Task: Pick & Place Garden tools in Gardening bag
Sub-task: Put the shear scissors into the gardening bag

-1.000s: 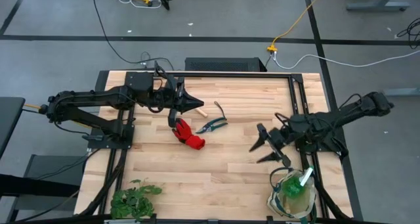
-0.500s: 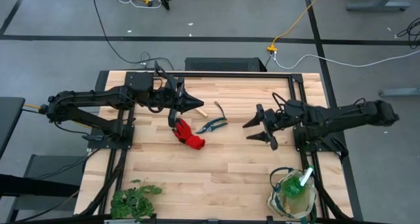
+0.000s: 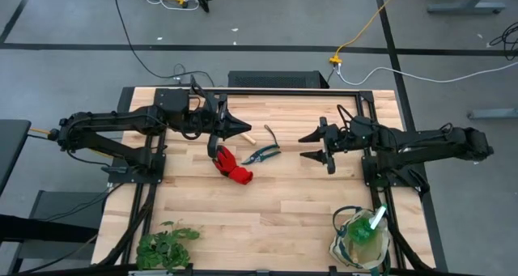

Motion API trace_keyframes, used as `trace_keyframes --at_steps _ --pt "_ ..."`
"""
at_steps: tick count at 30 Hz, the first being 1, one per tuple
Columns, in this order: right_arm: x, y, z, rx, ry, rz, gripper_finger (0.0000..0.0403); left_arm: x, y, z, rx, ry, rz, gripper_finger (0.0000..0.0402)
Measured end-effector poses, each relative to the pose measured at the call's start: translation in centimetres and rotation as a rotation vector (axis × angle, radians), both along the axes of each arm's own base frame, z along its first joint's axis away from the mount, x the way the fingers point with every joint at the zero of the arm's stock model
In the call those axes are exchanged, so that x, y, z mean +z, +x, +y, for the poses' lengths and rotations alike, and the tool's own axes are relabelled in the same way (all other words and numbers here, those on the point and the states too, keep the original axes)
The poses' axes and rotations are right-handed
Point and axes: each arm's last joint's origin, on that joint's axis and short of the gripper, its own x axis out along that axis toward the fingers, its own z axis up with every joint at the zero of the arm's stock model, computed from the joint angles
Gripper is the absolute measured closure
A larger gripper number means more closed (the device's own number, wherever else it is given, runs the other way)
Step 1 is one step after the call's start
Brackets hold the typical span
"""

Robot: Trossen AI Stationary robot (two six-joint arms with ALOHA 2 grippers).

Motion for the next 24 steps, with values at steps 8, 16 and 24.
trace_keyframes --at_steps 8,16,24 --pt "-0.6 -0.1 0.2 0.004 0.065 0.068 0.0172 0.0 0.0 0.0 0.000 0.003 0.000 0.0399" --pt "-0.5 -0.1 0.2 0.005 0.058 0.059 0.0172 0.0 0.0 0.0 0.000 0.003 0.000 0.0399" --pt "1.0 0.2 0.1 -0.003 0.051 0.001 0.0172 0.0 0.0 0.0 0.000 -0.001 0.000 0.0399"
